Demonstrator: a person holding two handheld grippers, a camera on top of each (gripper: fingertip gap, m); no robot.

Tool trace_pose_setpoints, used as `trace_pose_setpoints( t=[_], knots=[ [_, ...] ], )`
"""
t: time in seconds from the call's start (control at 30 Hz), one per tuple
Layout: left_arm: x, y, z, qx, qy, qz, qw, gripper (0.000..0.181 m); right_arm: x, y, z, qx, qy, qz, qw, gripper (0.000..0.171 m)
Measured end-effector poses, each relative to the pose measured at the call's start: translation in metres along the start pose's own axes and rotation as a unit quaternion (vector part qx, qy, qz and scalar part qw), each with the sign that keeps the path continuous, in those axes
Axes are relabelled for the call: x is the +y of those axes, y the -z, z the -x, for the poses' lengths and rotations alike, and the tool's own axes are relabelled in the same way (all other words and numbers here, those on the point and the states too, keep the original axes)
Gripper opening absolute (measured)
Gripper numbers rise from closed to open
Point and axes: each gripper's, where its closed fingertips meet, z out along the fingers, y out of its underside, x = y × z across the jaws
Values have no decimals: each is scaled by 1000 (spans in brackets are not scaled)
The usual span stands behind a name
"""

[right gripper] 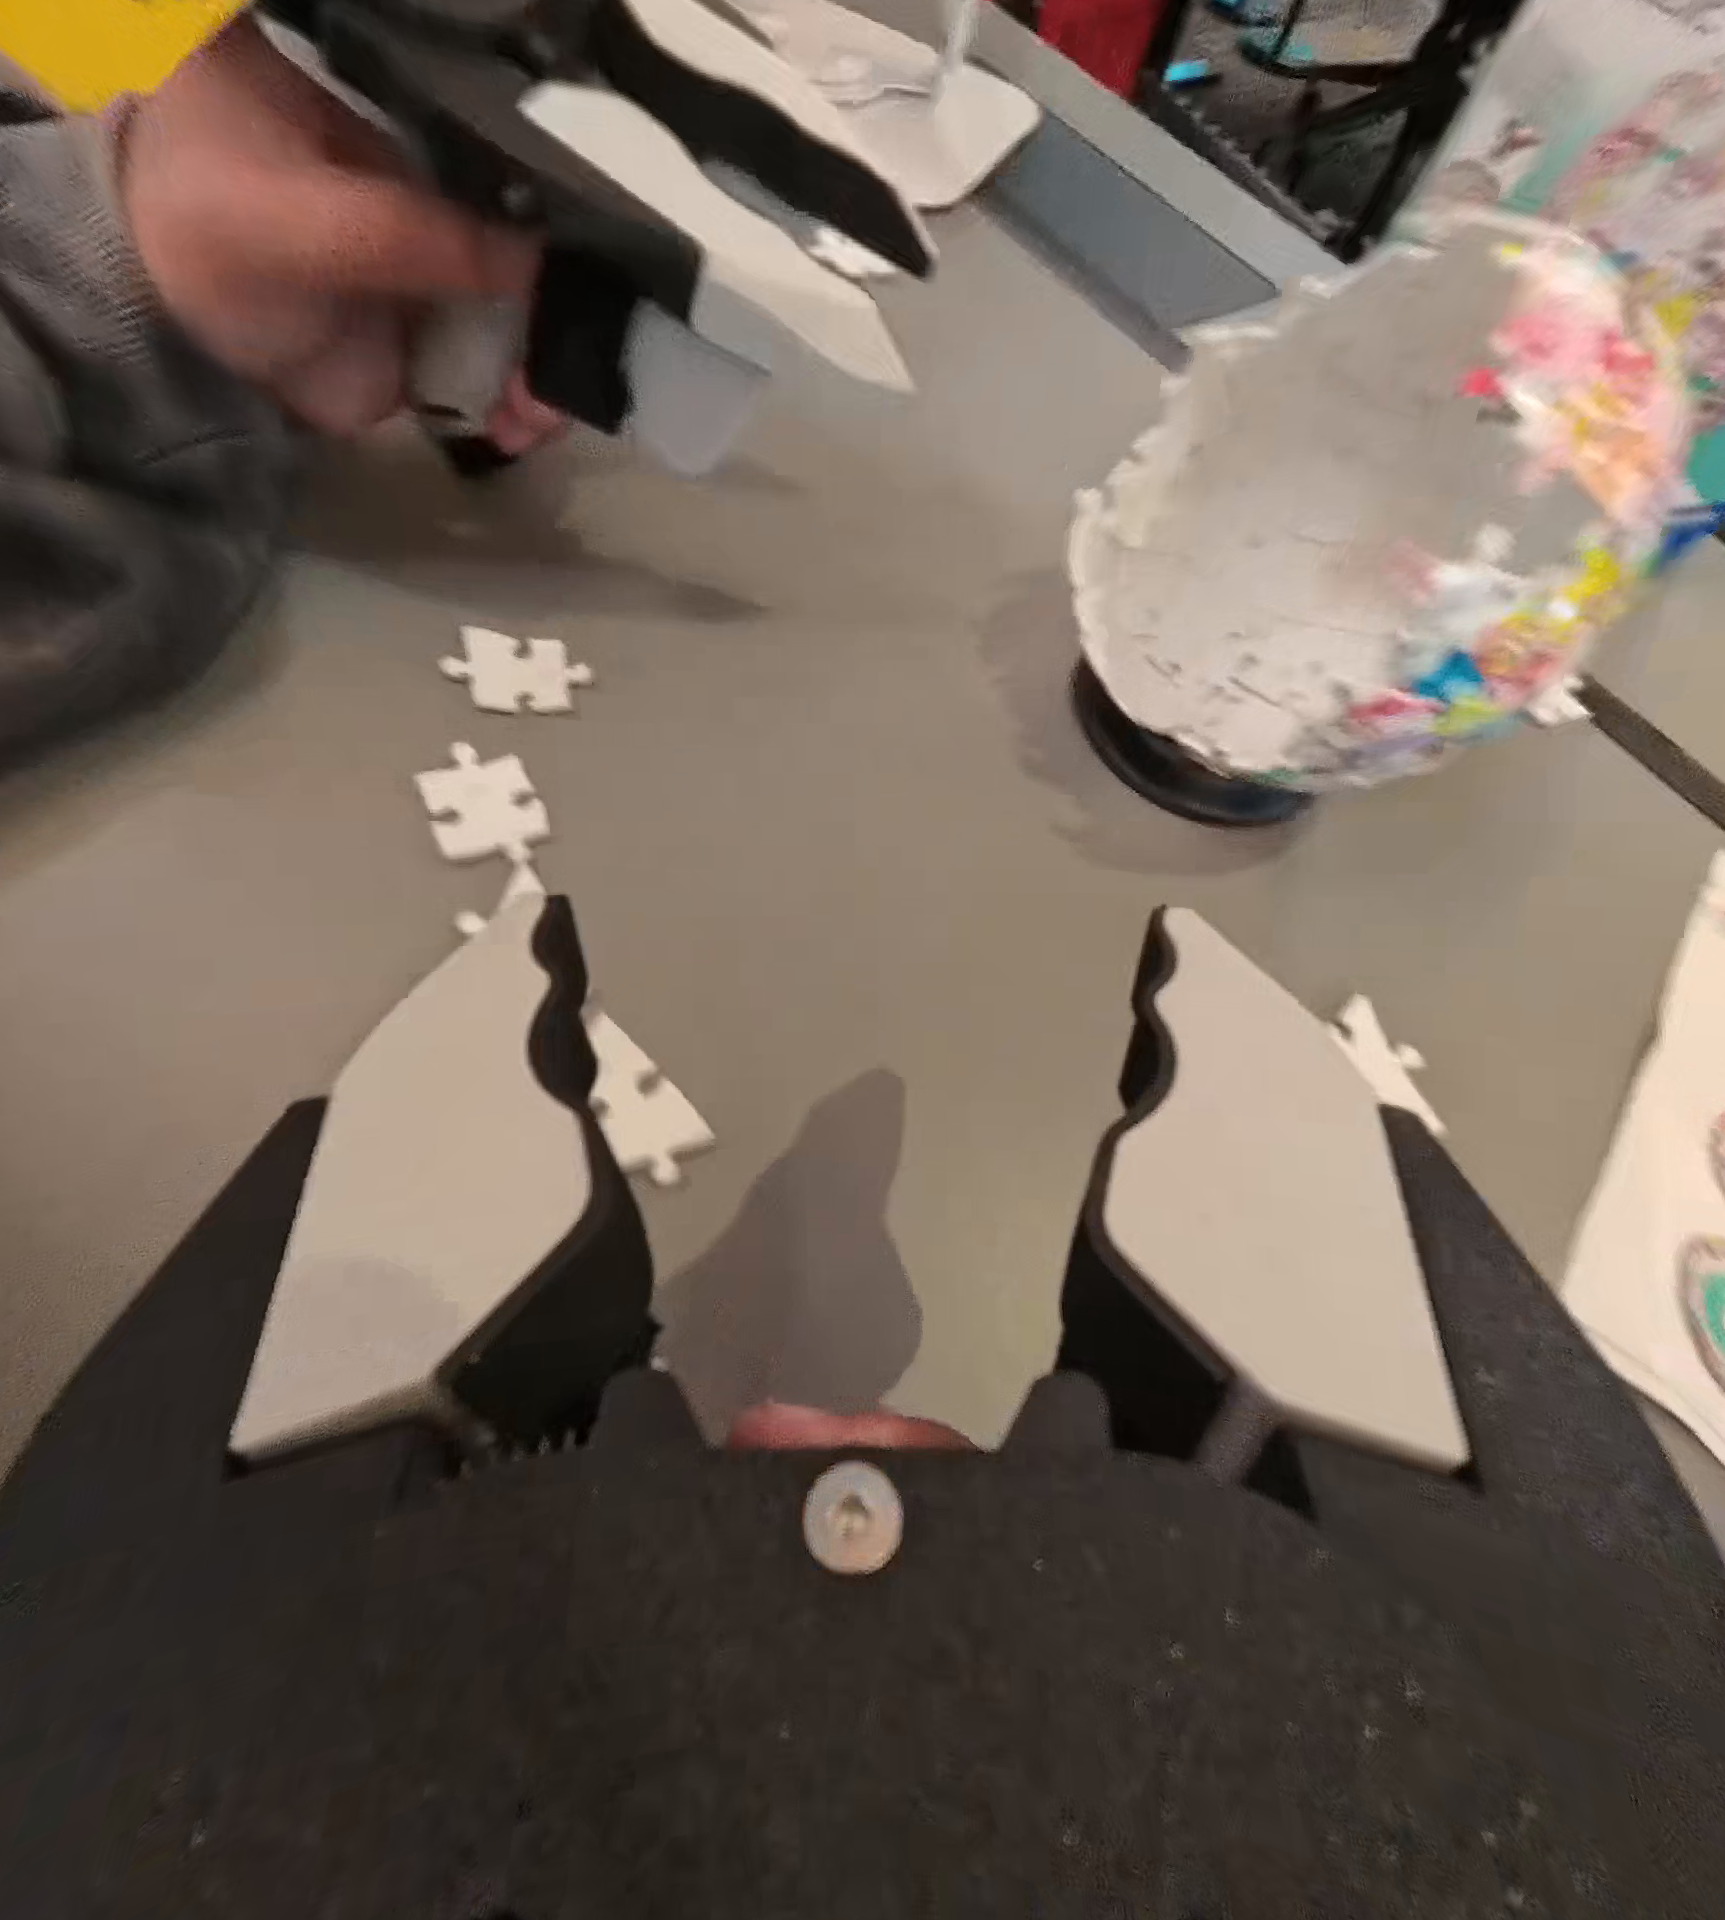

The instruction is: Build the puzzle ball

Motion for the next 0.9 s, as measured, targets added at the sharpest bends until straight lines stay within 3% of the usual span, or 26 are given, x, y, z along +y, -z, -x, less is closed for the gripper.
trace_pose_setpoints(
  t=[0.13,0.23,0.53,0.7,0.9],
  knots=[
    [4,0,-6,24,21,17,999,57,-41,-21,14,0,15,-33,999,83],
    [3,1,2,-2,3,14,1000,53,-55,-43,14,-8,20,-22,1000,84],
    [-3,-13,62,-25,-8,0,1000,50,-18,-128,-44,77,125,167,975,89],
    [-5,-26,96,8,48,-1,999,51,-18,-150,-57,75,87,179,977,89],
    [-4,-32,100,44,75,8,996,54,-17,-156,-64,52,23,185,981,90]
  ],
)
